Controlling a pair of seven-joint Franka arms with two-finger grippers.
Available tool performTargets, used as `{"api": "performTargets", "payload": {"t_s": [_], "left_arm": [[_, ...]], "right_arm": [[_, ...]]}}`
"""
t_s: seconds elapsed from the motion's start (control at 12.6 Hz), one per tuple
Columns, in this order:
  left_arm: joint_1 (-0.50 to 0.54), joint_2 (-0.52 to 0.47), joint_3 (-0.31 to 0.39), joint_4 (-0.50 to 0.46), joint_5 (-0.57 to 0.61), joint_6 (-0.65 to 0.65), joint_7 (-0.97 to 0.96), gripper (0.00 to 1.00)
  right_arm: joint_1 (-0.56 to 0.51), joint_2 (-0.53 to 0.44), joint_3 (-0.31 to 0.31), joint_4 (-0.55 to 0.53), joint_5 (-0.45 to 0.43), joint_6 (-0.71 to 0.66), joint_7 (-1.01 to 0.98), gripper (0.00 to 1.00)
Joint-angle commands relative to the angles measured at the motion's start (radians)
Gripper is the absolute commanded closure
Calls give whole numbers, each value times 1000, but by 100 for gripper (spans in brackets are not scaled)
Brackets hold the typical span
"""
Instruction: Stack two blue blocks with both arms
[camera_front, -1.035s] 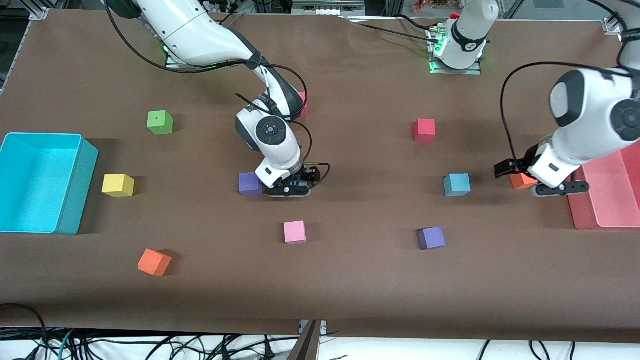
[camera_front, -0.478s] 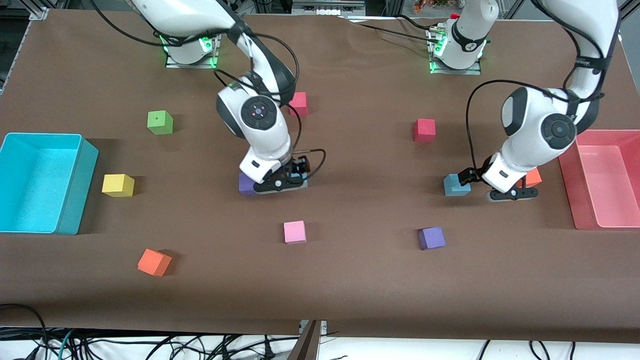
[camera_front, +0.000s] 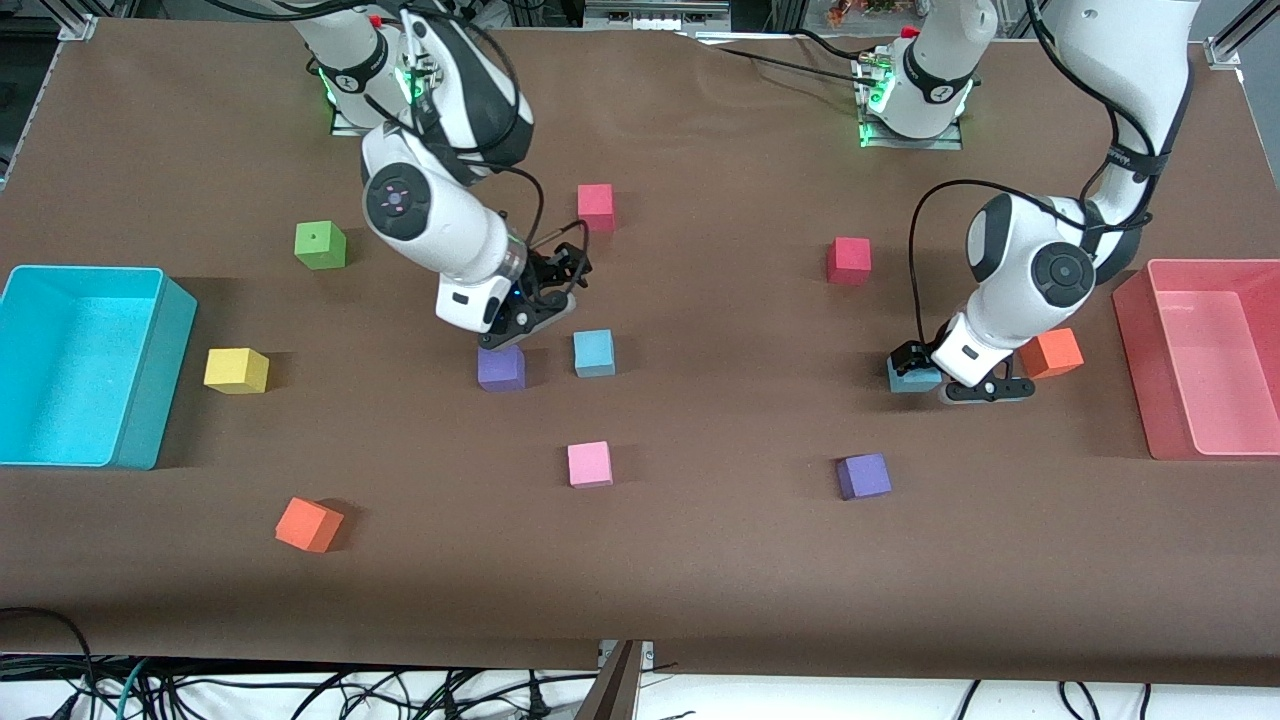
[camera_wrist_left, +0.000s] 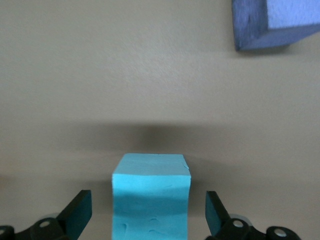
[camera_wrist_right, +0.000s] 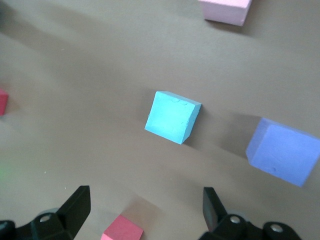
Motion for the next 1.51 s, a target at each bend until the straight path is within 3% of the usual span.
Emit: {"api": "performTargets", "payload": {"t_s": [0.0, 0.08, 0.16, 0.24, 0.32, 0.48, 0.56, 0.8, 1.04, 1.19, 1.43], "left_arm": [[-18, 13, 4, -12, 2, 19, -1, 0], [-18, 22, 4, -15, 2, 20, -1, 0], [-20, 28, 4, -17, 1, 36, -1, 6], [-20, 37, 4, -17, 1, 43, -1, 21], [-20, 37, 4, -17, 2, 42, 1, 49], [-21, 36, 4, -17, 5, 33, 4, 90], [-20, 25, 4, -17, 7, 11, 12, 100], [-20, -77, 3, 8, 4, -111, 1, 100], [-73, -125, -29, 110, 1, -261, -37, 100], [-102, -127, -71, 228, -33, -370, -94, 100], [-176, -118, -107, 310, -123, -394, -154, 100]], "right_arm": [[-7, -69, 7, -178, 70, 195, -126, 1], [-5, -71, 7, -209, 85, 257, -180, 1], [-4, -71, 7, -221, 158, 274, -244, 1], [-2, -72, 5, -227, 269, 274, -331, 1], [-2, -72, 4, -232, 383, 271, -444, 1], [8, -69, -12, -260, 544, 303, -600, 1], [27, -63, -12, -270, 630, 344, -670, 1], [111, -16, -12, -289, 944, 502, -949, 1], [136, 38, -12, -287, 1261, 546, -1305, 1], [136, 72, -15, -287, 1391, 547, -1505, 1], [136, 127, -32, -264, 1611, 544, -1744, 1]]}}
